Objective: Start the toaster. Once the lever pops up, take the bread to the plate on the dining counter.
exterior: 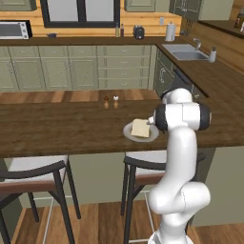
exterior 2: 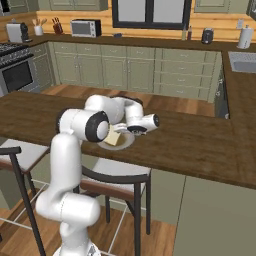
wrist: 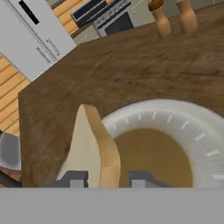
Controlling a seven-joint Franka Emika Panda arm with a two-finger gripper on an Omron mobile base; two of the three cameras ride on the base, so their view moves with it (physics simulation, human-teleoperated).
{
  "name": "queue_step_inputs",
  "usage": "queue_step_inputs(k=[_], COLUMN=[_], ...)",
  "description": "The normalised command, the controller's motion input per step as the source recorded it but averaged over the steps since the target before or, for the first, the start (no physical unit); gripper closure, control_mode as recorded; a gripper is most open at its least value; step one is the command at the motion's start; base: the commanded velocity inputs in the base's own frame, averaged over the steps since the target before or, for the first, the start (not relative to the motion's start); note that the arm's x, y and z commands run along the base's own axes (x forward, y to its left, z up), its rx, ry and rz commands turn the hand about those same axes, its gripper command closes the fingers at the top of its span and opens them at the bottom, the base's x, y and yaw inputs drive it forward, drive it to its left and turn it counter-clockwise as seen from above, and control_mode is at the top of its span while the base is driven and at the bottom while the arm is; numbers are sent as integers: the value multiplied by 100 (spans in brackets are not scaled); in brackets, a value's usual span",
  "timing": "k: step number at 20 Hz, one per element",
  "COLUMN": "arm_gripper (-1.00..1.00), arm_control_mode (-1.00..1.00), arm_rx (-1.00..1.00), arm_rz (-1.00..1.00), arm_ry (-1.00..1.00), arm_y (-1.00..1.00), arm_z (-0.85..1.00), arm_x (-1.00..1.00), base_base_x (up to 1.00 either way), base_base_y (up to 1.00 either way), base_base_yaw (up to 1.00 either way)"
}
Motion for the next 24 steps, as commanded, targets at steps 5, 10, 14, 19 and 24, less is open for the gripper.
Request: queue_step_inputs(k=[5,10,14,19,24], arm_gripper=[-100,-100,-100,-100,-100], arm_control_mode=[-100,-100,-100,-100,-100], arm_rx=[-2,-3,-7,-14,-20], arm_rz=[-2,-5,-8,-12,-4], arm_ry=[0,0,0,5,19], arm_y=[-11,-34,-26,-1,38], arm_z=[-5,0,0,-3,-41], arm_x=[7,13,16,17,0], base_base_x=[0,0,0,0,0], base_base_y=[0,0,0,0,0], base_base_yaw=[0,0,0,0,0])
